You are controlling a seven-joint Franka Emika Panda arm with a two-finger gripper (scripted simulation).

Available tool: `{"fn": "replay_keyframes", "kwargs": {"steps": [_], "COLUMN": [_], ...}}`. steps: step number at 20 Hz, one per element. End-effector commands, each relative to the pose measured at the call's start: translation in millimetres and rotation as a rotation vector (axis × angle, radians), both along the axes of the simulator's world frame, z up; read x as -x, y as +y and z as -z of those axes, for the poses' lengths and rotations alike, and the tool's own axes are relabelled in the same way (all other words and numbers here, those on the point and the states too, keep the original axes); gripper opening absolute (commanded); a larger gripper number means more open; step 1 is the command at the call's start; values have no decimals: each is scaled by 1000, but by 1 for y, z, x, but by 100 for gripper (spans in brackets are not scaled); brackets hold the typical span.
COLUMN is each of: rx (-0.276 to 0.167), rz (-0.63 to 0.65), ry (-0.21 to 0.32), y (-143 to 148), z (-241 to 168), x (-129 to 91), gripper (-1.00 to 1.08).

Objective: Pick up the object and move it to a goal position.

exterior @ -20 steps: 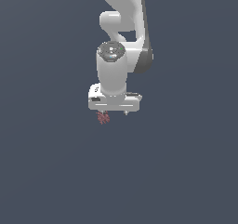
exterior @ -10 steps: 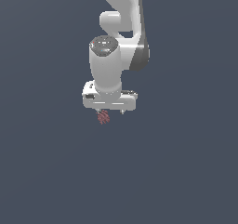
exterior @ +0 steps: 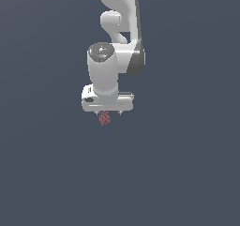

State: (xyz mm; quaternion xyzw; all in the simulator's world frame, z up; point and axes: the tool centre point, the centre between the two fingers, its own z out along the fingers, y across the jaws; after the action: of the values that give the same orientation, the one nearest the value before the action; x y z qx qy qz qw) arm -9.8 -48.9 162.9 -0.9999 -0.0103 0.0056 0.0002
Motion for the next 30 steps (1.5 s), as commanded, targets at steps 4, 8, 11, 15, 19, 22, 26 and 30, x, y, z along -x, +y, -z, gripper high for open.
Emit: {"fn": "replay_keyframes", "kwargs": {"steps": [4,8,11,15,19,22,26,30], "rx": [0,0,0,-1,-1,-2,-2,-2], "rz": [-93,-175,-228,-281,-317,-333,-334,-334], "ry": [-3,-5,-7,-9,-10,-11,-10,-10], "y": [-13,-24,-30,-35,-39,-41,-41,-41], "z": [22,40,51,62,69,72,72,78], "x": [15,29,38,48,55,58,59,59], "gripper": [100,100,100,100,100,100,100,100]}}
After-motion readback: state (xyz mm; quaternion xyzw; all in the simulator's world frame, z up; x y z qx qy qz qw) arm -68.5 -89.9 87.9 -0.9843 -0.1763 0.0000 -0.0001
